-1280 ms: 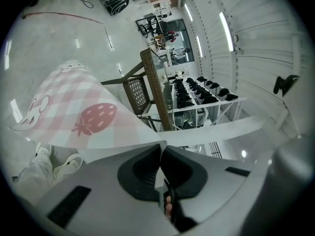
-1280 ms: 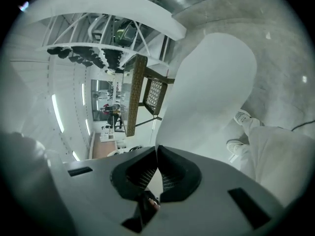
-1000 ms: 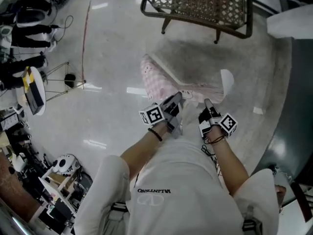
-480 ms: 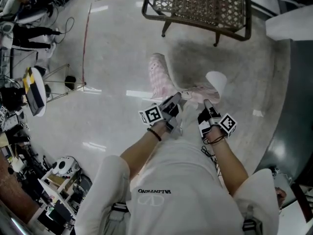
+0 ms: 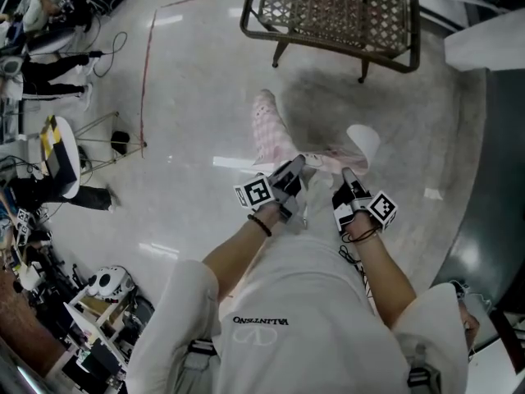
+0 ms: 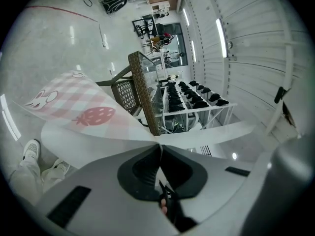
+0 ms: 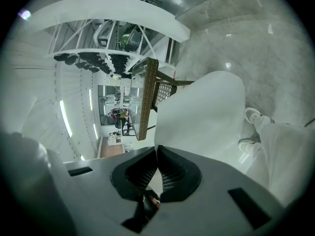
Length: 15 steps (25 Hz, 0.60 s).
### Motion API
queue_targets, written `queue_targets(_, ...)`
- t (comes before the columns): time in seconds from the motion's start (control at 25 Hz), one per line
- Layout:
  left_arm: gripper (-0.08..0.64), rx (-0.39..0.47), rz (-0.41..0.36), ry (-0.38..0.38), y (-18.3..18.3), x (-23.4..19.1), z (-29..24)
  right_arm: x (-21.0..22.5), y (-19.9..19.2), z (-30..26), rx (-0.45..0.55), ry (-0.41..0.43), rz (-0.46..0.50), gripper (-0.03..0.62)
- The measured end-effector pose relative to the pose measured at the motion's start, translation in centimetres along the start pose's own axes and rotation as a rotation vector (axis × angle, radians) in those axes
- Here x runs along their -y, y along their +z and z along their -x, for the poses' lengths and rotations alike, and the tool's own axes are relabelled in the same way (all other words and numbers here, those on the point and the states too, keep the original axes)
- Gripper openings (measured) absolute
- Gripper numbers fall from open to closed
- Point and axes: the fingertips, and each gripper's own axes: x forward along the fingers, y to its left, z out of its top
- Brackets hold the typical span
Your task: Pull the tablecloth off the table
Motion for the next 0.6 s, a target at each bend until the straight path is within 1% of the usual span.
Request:
queue_targets(0.36,0.003,0.009,-0.005,-0.007,0.4,0.5,0.2,-0.9,0.0,0.1,0.025,0.016,-0.017,0.011)
queue_targets(0.6,0.003,0.005,-0.005,-0.01,0.3,0.8,0.2,-1.1,0.0,0.5,0.028,0.012,-0.014,0.011)
